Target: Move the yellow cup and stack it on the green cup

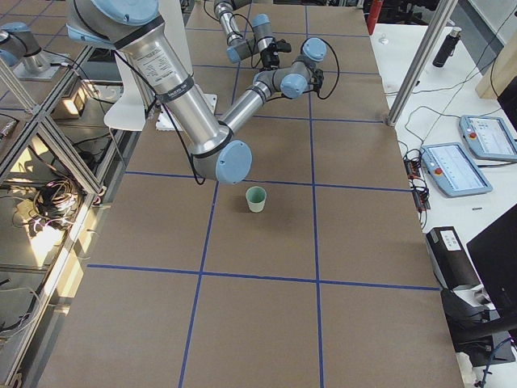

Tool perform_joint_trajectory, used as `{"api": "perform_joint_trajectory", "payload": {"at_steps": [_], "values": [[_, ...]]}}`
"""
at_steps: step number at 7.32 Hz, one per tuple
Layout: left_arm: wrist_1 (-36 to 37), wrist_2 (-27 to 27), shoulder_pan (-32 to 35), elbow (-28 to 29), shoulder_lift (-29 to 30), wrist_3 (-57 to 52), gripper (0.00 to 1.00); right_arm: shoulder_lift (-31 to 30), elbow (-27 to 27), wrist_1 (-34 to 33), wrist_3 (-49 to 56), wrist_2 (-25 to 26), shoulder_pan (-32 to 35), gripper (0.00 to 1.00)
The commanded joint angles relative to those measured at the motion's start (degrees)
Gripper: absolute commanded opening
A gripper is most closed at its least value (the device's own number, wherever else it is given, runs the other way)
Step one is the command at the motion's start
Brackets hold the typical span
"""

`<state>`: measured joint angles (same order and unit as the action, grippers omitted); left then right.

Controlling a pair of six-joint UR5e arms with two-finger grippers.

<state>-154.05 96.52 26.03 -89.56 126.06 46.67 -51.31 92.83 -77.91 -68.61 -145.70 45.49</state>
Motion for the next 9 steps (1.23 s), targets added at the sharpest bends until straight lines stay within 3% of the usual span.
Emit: {"api": "perform_joint_trajectory", "payload": {"at_steps": [1,2,5,7,9], "values": [[0.2,-0.1,0.1,-0.2,0.2,0.3,0.9,-1.0,1.2,0.0,0.1,-0.3,0.1,0.0],[0.2,-1.1,0.2,-0.1,0.0,0.2,1.0,-1.0,1.3,0.0,0.1,-0.3,0.2,0.0],[0.5,-2.6,0.3,-0.2,0.0,0.4,1.0,-1.9,1.6,0.1,0.0,-0.2,0.3,0.0],[2.7,-7.5,0.9,-0.4,-0.7,0.5,1.0,-5.2,2.5,0.1,1.5,2.1,5.8,0.0],[2.9,-7.6,3.3,-1.7,-5.0,0.2,1.0,-8.7,3.1,-0.1,10.1,6.0,13.2,0.0]]}}
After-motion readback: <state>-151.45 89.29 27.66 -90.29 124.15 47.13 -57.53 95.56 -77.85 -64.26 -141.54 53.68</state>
